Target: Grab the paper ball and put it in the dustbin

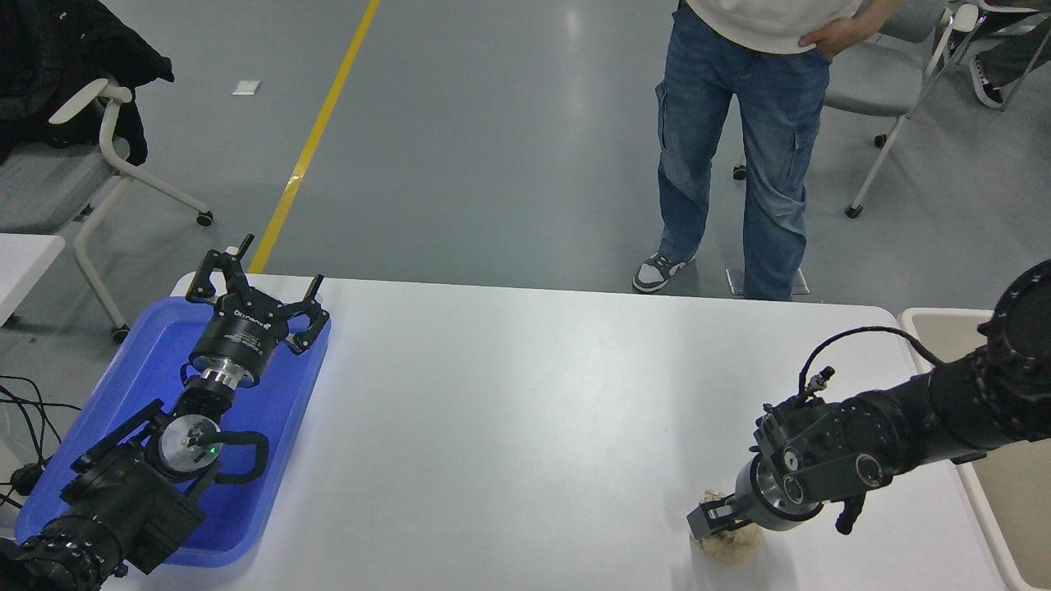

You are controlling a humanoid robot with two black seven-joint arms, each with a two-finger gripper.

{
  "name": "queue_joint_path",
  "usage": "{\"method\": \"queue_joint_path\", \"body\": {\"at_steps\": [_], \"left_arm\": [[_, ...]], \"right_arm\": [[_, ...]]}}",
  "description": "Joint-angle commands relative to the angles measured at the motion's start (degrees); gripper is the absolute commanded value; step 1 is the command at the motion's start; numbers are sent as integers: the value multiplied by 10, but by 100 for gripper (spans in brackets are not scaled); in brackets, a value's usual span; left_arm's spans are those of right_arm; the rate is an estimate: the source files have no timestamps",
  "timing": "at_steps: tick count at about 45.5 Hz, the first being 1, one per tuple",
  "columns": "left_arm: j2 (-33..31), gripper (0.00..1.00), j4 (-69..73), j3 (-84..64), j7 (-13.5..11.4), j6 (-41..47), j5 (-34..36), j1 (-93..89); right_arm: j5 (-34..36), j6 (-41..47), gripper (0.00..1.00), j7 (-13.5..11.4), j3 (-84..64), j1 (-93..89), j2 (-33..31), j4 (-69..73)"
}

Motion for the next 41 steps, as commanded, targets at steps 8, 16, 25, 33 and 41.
{"method": "queue_joint_path", "body": {"at_steps": [8,16,25,33,41], "left_arm": [[0,100,0,0,0,0,0,0],[0,100,0,0,0,0,0,0],[0,100,0,0,0,0,0,-1],[0,100,0,0,0,0,0,-1],[0,100,0,0,0,0,0,0]], "right_arm": [[0,8,41,1,1,-7,1,8],[0,47,0,1,1,-9,1,9],[20,85,0,2,1,12,-9,17],[31,86,0,2,-3,51,-40,52],[33,87,0,3,-10,101,-58,93]]}}
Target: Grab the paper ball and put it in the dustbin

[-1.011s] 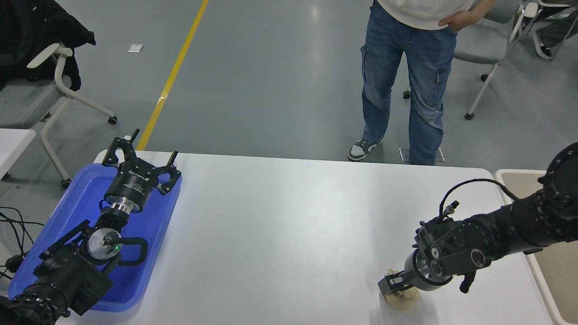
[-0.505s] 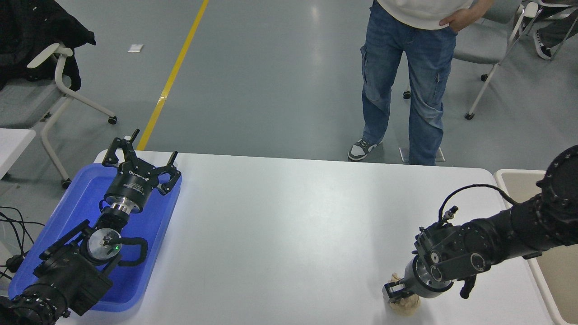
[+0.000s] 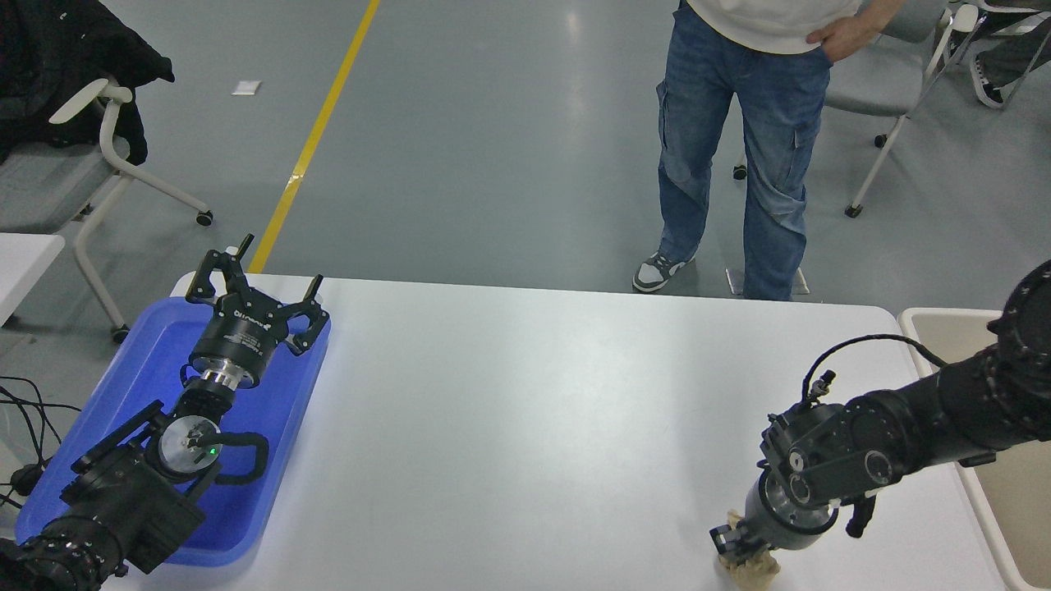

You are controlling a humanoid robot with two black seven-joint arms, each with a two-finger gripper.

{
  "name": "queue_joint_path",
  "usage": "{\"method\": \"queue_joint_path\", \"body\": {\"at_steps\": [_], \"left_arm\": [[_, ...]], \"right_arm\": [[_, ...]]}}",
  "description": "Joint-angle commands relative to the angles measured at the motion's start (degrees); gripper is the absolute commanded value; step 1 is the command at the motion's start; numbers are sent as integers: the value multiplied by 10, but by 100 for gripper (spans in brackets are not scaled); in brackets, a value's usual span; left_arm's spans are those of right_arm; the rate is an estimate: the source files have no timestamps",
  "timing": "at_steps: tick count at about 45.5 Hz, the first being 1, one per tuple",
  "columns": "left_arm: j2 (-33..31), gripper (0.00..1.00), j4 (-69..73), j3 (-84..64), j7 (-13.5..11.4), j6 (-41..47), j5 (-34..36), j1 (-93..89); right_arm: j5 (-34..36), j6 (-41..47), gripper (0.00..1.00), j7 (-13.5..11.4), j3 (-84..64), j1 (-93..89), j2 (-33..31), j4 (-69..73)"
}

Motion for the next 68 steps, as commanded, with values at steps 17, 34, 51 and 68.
{"method": "queue_joint_path", "body": {"at_steps": [17,34,51,68], "left_arm": [[0,100,0,0,0,0,0,-1],[0,100,0,0,0,0,0,0],[0,100,-1,0,0,0,0,0],[0,100,0,0,0,0,0,0]], "right_arm": [[62,135,0,5,-8,172,-44,77],[105,249,0,5,-25,265,-63,79],[154,301,0,5,-127,426,-63,91],[162,301,0,5,-168,556,-96,90]]}}
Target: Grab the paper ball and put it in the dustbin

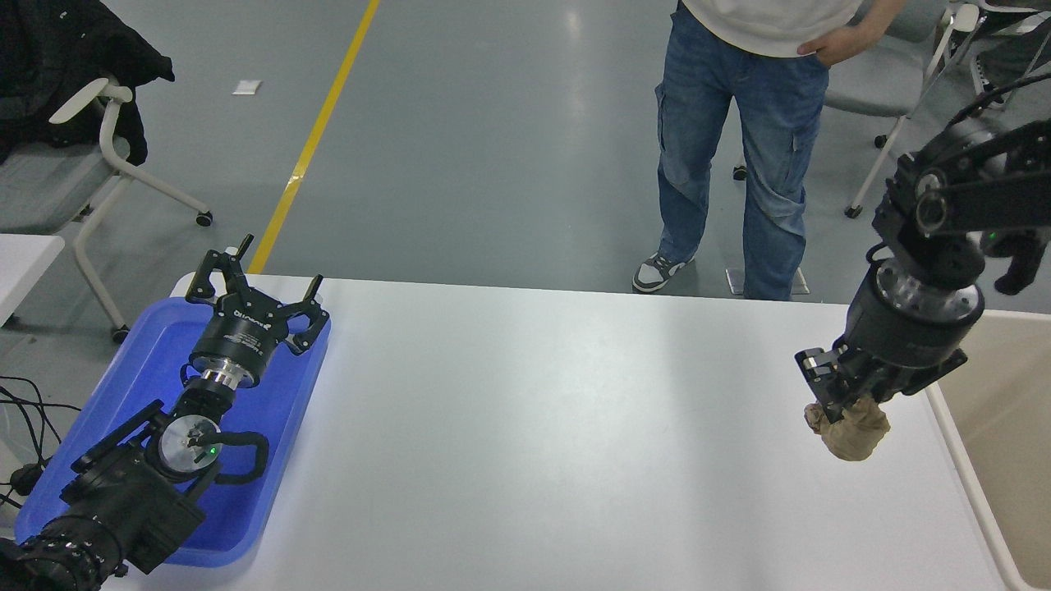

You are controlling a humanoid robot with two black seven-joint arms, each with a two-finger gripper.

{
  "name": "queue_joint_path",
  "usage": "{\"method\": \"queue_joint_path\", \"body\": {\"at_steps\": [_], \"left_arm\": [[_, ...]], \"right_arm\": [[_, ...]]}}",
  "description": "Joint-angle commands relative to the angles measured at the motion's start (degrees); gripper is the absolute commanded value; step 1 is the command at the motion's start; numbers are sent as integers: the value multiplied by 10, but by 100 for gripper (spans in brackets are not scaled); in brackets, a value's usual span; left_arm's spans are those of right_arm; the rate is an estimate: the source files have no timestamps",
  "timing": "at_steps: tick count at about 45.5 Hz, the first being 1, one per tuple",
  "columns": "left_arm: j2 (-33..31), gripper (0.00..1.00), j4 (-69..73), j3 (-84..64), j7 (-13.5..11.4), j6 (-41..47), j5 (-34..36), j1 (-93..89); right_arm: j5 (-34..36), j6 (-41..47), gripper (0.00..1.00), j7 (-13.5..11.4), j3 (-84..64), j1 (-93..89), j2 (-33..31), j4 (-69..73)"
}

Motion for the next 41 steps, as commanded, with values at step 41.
{"method": "queue_joint_path", "body": {"at_steps": [41], "left_arm": [[0,100,0,0,0,0,0,0]], "right_arm": [[32,5,0,-1,-202,109,-42,-32]]}}
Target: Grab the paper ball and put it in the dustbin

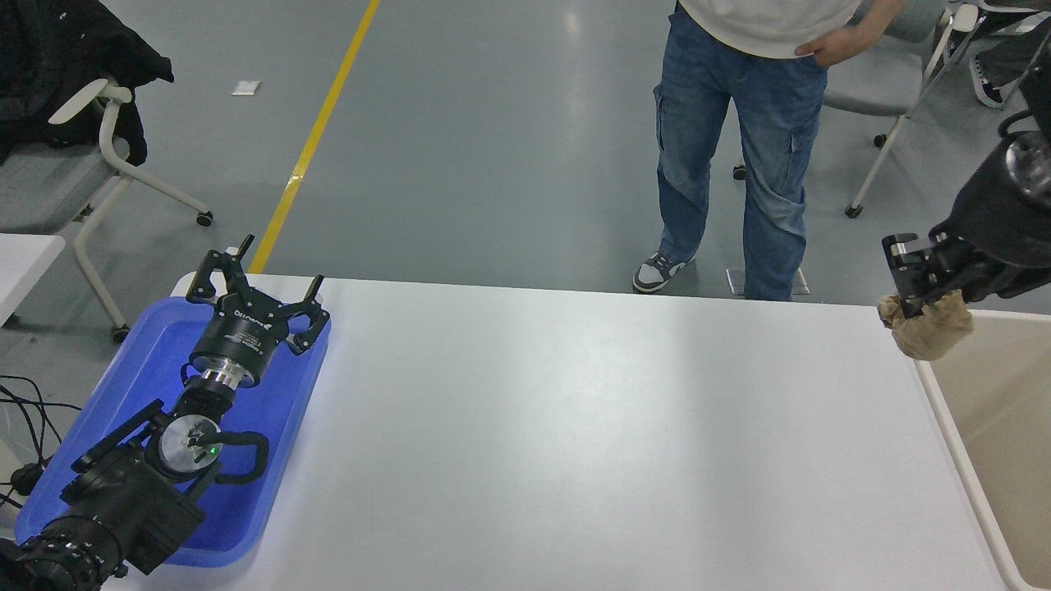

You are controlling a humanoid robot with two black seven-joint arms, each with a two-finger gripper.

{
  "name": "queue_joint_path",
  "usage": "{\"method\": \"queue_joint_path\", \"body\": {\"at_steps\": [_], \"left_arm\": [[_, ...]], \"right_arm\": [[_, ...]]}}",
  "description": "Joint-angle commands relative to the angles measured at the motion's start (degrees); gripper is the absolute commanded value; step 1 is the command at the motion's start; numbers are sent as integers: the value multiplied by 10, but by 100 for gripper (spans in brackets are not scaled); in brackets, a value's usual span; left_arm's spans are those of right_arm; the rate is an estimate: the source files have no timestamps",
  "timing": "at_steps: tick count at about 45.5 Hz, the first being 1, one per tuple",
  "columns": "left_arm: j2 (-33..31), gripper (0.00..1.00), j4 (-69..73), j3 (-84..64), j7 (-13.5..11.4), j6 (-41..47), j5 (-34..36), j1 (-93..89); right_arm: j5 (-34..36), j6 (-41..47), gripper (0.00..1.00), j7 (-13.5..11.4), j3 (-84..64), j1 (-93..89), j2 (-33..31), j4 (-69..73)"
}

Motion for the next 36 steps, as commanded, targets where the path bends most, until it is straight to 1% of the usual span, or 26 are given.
{"method": "queue_joint_path", "body": {"at_steps": [1,7,18,27,36], "left_arm": [[0,100,0,0,0,0,0,0],[0,100,0,0,0,0,0,0],[0,100,0,0,1,0,0,0],[0,100,0,0,1,0,0,0],[0,100,0,0,0,0,0,0]], "right_arm": [[1,0,0,0,-82,1,-7,-18],[1,0,0,0,-114,-9,-14,-32],[-9,0,0,0,-126,-76,-89,-79],[-31,0,0,-1,-141,-101,-134,-89],[-26,-7,0,-1,-135,-163,-146,-110]]}}
